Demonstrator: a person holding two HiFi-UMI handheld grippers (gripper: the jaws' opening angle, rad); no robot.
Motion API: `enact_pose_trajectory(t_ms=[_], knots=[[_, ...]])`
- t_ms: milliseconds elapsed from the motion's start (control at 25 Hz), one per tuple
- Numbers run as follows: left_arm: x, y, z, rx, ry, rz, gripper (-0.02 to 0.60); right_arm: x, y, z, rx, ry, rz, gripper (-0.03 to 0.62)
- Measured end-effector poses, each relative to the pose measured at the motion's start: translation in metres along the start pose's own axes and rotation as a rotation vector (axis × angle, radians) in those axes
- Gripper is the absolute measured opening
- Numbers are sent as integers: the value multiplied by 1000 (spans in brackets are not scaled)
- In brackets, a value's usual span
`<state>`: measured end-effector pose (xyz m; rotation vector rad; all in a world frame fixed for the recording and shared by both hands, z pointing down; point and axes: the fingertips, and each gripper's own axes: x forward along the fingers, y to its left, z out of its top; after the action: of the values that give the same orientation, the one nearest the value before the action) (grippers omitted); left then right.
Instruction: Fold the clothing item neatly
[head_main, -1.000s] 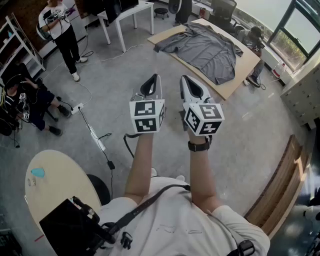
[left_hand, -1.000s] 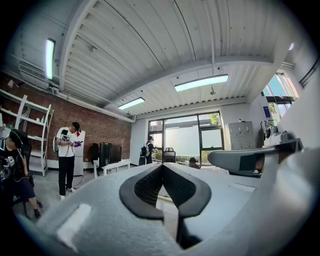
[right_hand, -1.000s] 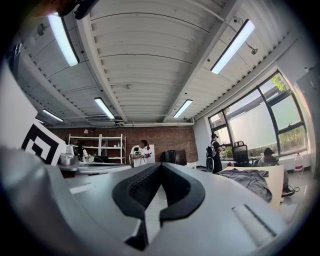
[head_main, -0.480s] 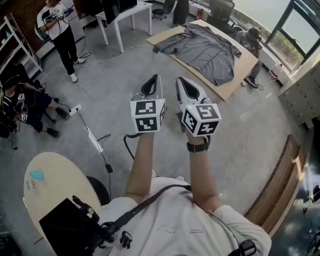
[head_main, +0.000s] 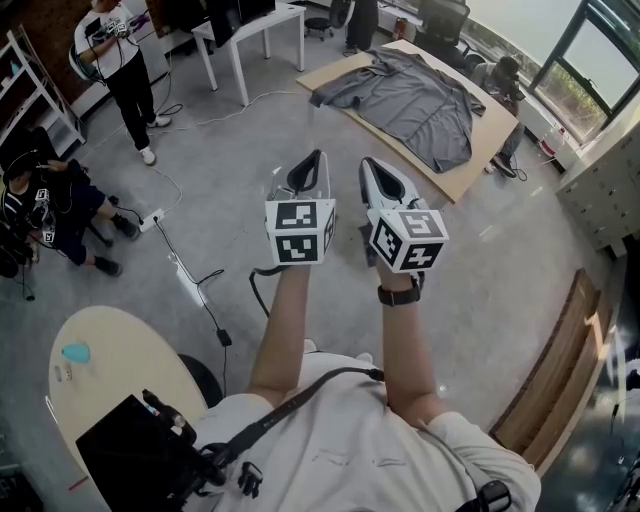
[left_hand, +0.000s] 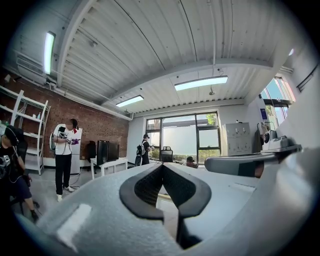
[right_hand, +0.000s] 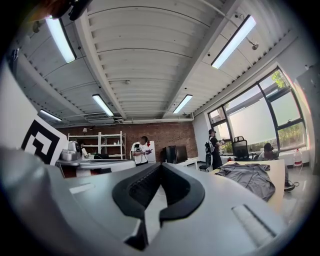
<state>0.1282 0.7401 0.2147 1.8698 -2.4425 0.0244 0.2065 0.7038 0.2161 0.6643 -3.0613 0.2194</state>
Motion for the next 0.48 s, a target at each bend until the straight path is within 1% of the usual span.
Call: enact_pose_trajectory(t_ms=[160,240,360,440,480], knots=[[-9,29,-3,8,4,22,0,17,18,-8,28,0,17,3],[-14,43,-8,2,4,37,0,27,29,-13,23,7,21,0],[-21,65,-19,-25,9,64,0,43,53,-28,-38,56,61,0],[-23,85,-28,-47,25,97,0,59,70,-41,-89,113,91,0],[-24,97,-33,-55,36,120,0,66,74,-47,-104,139,89,0]])
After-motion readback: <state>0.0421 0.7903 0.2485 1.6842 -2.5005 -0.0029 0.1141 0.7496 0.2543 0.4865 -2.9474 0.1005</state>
